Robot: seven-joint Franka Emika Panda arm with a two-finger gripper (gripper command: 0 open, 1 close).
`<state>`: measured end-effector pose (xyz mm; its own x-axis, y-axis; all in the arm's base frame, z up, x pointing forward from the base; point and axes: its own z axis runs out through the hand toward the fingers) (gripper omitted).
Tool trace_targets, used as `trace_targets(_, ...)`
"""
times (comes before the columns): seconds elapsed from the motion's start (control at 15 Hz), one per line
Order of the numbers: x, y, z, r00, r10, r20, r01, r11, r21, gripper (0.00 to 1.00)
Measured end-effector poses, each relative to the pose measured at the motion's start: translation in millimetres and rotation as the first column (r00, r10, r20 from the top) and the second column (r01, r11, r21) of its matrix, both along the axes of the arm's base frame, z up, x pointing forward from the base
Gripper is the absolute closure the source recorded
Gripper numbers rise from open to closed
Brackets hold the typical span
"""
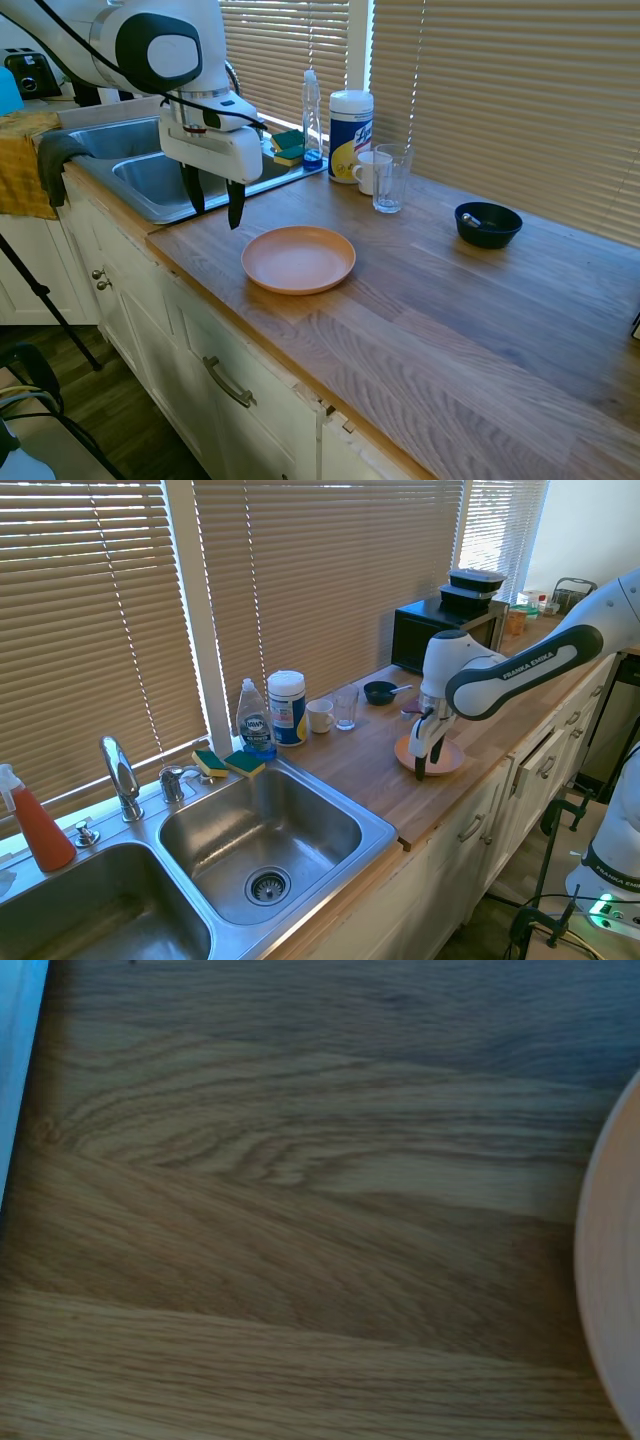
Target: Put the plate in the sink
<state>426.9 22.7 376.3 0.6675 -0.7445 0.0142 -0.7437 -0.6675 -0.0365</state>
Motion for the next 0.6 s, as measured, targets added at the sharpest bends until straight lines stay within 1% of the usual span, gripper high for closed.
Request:
trace_targets(0.2,0,1,-1,1.0,-0.005,-0.001,0.005,1.0,-0.001,0.0)
trace_targets(0.33,2,0,2,1.0,-0.014,0.012,0.014,1.0,-0.006,0.0)
trace_targets(0.47,6,-16,7,0.999,-0.046,0.027,0.046,0.999,0.0,0.0)
trace_targets(0.6,13,-44,18,0.995,-0.091,0.05,0.091,0.996,0.006,0.0)
